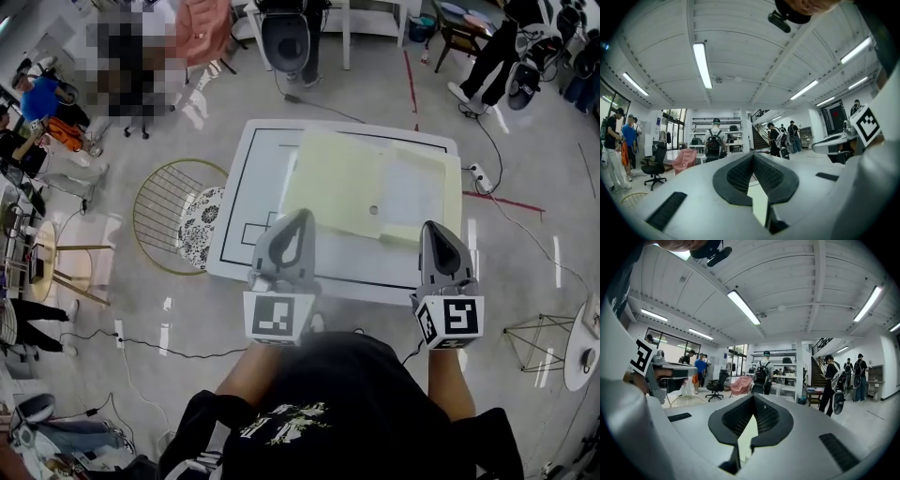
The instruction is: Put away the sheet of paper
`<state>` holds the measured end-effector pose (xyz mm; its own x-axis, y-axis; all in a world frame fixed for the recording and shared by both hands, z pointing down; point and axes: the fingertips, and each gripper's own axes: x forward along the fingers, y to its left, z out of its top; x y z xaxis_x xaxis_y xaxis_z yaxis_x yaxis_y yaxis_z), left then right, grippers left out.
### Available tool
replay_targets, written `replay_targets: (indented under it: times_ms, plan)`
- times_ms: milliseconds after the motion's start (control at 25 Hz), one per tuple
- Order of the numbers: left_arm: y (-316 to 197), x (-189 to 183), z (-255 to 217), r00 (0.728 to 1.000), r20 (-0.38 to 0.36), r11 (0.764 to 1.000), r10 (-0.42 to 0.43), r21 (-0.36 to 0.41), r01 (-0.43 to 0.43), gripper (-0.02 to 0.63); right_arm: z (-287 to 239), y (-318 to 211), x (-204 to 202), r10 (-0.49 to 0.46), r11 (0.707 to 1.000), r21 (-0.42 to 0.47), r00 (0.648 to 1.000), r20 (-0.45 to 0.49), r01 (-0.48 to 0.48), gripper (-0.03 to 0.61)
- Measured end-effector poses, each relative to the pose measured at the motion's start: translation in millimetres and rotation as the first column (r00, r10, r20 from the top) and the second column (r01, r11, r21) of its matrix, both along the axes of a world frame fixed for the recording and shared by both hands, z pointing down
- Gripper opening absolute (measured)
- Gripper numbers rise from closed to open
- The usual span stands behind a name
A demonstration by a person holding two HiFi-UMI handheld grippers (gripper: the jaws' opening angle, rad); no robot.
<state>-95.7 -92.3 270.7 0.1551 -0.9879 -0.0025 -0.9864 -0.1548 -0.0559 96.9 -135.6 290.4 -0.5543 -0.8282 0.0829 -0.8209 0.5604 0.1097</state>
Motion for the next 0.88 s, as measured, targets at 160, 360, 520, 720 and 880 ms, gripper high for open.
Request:
replay_targets:
  times_ms: [160,360,520,720,880]
  plan:
    - [-4.6,-1.6,0.7,1.000,0.005,1.000,0.000,0.006,0.000,0.002,4.1,-4.1,-3.5,-0.004,1.000,-0.006,1.000,0.003,0.004,-0.002]
    - [-11.3,-8.1,2.3,1.000,0.016,1.000,0.005,0.007,-0.005,0.002,7.4,-9.2,-10.3,-0.003,1.000,-0.014,1.000,0.000,0.003,-0.002]
    - [-15.3,-11.6,6.9,1.000,0.004,1.000,0.017,-0.009,-0.017,0.002,13.3,-10.9,-13.6,0.011,1.000,-0.027,1.000,-0.005,-0.011,-0.002]
    - [-22.5,-17.8,11.9,0.999,-0.002,0.999,0.036,-0.022,-0.036,0.002,19.6,-13.5,-20.5,0.027,0.999,-0.047,1.000,-0.012,-0.027,-0.002]
    - [-27.8,-26.1,17.7,0.999,-0.016,0.998,0.046,-0.033,-0.047,0.002,26.2,-14.9,-29.8,0.035,0.997,-0.062,0.999,-0.021,-0.037,-0.002]
